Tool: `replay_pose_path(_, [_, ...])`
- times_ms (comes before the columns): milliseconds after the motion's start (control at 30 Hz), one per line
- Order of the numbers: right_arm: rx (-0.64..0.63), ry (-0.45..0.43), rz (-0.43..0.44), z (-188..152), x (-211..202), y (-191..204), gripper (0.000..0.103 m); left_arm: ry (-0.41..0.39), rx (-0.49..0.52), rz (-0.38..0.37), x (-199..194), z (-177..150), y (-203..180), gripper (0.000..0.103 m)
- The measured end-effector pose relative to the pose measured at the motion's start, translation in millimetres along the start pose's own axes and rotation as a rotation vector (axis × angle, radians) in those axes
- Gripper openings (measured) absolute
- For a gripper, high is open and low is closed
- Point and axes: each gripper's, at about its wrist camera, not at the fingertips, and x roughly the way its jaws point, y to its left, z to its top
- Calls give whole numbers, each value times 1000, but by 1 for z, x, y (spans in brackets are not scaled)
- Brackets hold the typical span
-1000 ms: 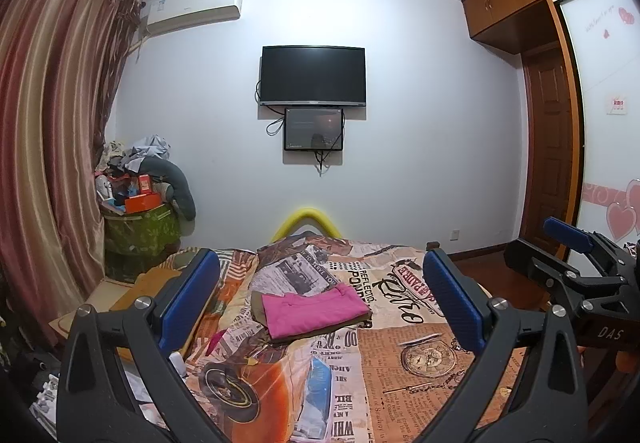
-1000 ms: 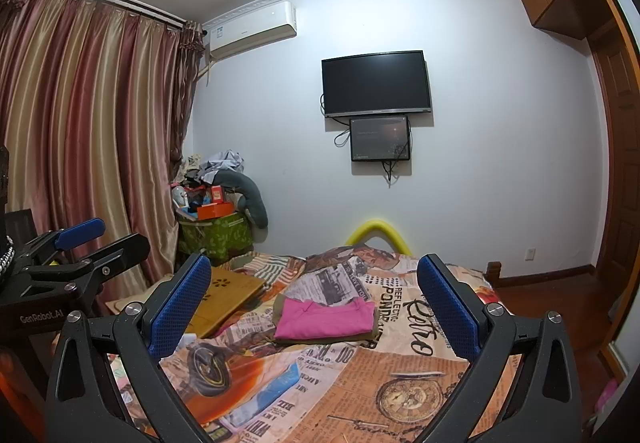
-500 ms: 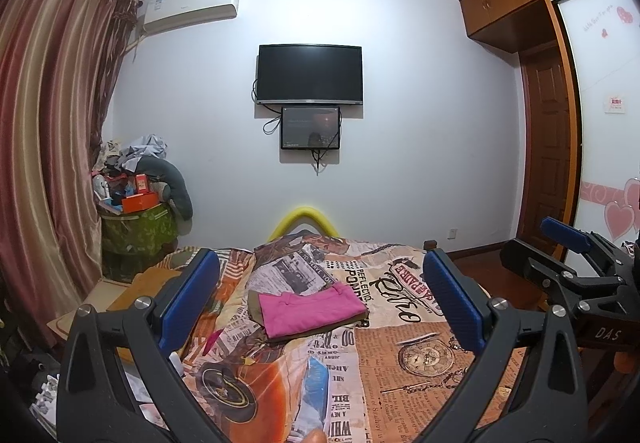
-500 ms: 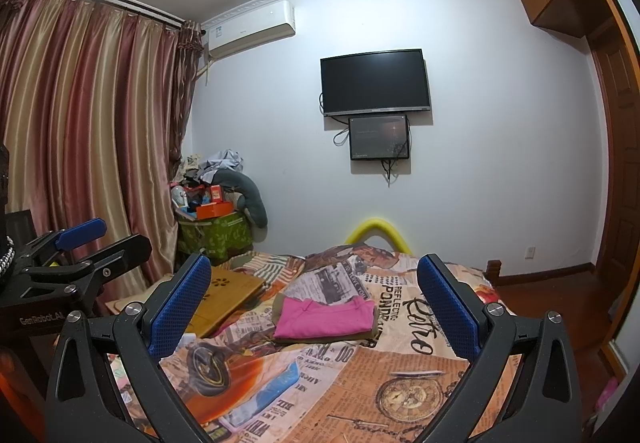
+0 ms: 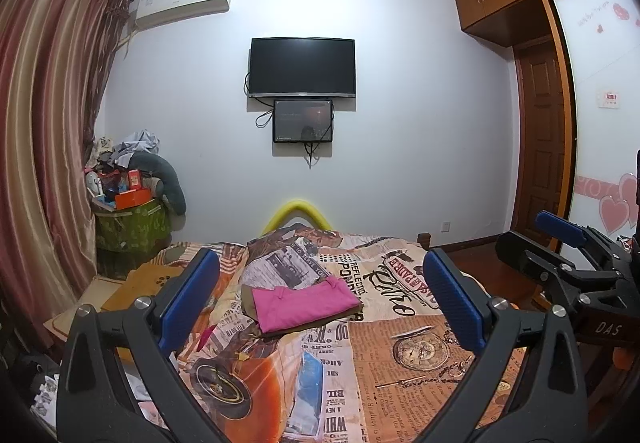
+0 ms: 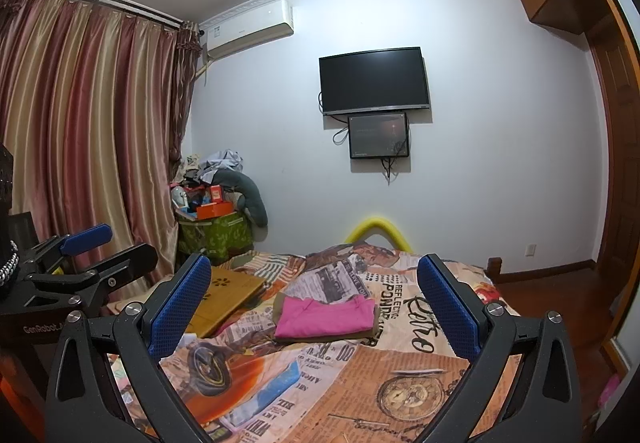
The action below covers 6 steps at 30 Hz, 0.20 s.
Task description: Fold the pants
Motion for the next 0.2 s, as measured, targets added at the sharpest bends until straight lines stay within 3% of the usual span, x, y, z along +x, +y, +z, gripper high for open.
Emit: replay_pose_path(200, [3,2,3,-1,0,0,103,3,-10,-4,1,0,3,103])
